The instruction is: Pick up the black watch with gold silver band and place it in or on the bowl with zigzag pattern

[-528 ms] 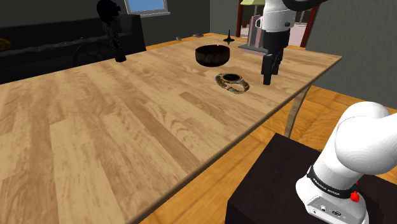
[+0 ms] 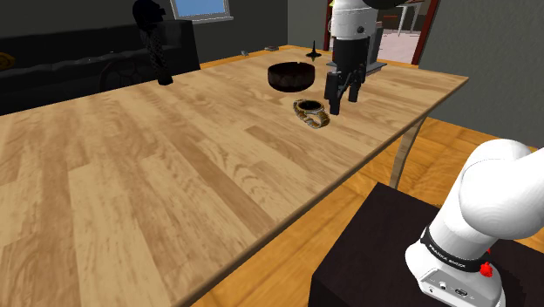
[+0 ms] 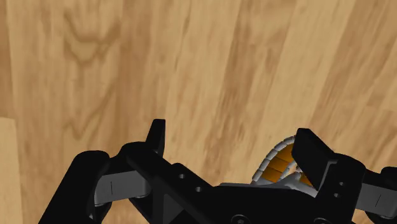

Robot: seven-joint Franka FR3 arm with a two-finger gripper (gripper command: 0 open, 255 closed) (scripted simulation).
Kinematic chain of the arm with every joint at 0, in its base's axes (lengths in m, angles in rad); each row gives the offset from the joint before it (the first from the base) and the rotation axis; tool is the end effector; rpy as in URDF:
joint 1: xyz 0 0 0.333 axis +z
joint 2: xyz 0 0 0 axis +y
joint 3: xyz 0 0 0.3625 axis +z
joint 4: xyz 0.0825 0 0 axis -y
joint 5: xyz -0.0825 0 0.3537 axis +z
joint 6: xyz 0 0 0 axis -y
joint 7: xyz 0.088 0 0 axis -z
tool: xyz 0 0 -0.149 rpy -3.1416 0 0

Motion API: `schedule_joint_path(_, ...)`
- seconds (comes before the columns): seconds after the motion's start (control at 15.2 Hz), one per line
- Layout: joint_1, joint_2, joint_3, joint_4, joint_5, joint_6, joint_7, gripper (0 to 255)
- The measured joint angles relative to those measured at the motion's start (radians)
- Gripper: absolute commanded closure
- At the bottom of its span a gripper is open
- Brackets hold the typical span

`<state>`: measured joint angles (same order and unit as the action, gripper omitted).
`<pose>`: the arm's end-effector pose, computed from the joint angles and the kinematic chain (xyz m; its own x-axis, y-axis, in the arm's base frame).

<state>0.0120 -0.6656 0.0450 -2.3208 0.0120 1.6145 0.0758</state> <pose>0.2817 0.0217 0.5687 0.9988 -0.0301 -0.0398 -0.0294 -0.9994 0.0189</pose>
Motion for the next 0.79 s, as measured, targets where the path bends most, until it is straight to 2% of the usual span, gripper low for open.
schedule_joint_path(0.2, -0.004, 0.073, 0.046, 0.082, 0.03, 0.019, 0.1, 0)
schedule_joint_path(0.33, -0.002, 0.102, 0.072, 0.095, 0.044, 0.047, 0.15, 0)
schedule_joint_path(0.79, -0.002, 0.101, 0.08, 0.014, 0.05, 0.131, 0.162, 0)
